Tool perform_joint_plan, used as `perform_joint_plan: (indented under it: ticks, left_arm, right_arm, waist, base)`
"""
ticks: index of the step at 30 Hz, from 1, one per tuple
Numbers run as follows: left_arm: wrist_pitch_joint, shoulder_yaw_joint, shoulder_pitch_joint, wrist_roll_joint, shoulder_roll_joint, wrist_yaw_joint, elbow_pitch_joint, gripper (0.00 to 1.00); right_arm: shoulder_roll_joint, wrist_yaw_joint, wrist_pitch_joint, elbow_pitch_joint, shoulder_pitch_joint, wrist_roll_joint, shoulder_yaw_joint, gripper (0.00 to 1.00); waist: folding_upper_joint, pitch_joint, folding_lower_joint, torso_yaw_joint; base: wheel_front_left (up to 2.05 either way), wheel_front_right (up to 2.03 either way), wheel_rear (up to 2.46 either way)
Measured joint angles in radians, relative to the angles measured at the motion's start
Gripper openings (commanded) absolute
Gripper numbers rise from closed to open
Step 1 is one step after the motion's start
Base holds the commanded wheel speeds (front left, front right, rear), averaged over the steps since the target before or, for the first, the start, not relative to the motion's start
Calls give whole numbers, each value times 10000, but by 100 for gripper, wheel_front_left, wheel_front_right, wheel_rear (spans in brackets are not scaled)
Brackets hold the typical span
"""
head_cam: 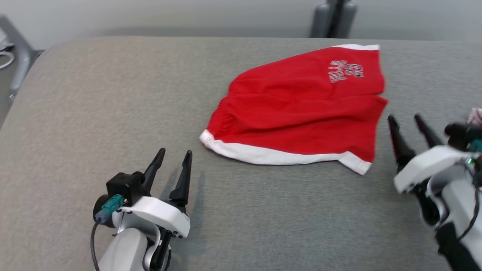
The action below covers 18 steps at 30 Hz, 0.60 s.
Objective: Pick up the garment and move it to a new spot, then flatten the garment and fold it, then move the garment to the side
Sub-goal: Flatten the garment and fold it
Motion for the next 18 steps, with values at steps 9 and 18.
perform_joint_plan:
  ticks: [9, 18]
  left_arm:
    - [58, 500, 33, -368, 364, -6, 748, 100]
    - [468, 700, -708, -550, 742, 71, 1753, 100]
  right_arm:
    - [1076, 0, 0, -2178, 2389, -550, -1083, 100]
    - [1641, 0, 0, -3120, 2961, -1035, -1080, 100]
  waist:
    - [0, -377, 0, -1325]
    - [0, -208, 0, -2318]
  base:
    - [0, 0, 0]
    - [0, 0, 0]
